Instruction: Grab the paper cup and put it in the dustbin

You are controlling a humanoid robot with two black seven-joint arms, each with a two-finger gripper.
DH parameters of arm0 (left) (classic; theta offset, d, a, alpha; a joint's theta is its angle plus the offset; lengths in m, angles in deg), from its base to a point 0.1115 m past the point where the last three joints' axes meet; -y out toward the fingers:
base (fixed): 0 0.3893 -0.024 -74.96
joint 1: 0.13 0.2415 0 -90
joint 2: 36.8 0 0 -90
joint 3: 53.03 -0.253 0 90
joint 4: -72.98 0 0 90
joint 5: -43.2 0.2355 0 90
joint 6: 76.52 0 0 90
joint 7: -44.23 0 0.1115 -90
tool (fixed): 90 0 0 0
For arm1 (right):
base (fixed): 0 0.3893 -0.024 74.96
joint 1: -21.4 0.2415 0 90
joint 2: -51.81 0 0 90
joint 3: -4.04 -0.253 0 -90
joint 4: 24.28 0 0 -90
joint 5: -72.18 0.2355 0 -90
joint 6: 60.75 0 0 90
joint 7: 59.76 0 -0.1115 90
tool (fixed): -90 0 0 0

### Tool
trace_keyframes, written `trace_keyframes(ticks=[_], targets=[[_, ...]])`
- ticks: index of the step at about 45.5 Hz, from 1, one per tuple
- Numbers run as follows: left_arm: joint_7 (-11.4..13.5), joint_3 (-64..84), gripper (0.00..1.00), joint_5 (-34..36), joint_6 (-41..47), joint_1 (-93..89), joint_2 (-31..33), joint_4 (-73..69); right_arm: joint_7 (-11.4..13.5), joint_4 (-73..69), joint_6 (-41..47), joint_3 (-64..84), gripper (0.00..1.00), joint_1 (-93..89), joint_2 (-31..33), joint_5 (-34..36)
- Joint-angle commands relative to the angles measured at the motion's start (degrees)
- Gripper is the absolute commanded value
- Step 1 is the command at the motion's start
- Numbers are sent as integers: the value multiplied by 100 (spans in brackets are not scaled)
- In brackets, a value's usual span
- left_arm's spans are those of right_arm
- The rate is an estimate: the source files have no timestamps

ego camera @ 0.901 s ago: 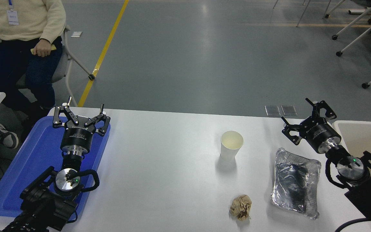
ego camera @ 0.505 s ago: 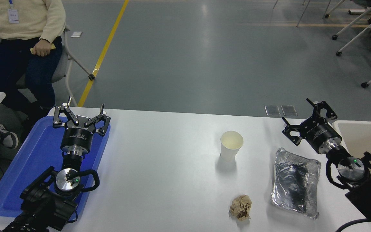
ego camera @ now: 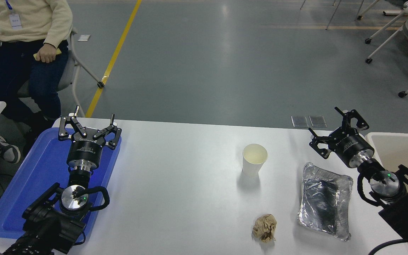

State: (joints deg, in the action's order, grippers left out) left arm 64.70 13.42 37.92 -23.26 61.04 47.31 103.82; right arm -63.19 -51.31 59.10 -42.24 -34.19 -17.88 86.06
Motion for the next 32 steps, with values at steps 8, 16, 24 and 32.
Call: trace_keyframes(ticks=[8,16,24,32], targets=[[0,9,100,0,0,0,-9,0,1,-223,-14,5,100,91,236,-25],[0,0,100,9,0,0,-9,0,27,-715,-76,22,100,100,483,-420],[0,0,100,0,0,0,-9,0,36,-1032,-410,40,100,302,580,-912],[0,0,100,9,0,0,-9,0,71,-1383,-682,127,100,574,702,-1527]])
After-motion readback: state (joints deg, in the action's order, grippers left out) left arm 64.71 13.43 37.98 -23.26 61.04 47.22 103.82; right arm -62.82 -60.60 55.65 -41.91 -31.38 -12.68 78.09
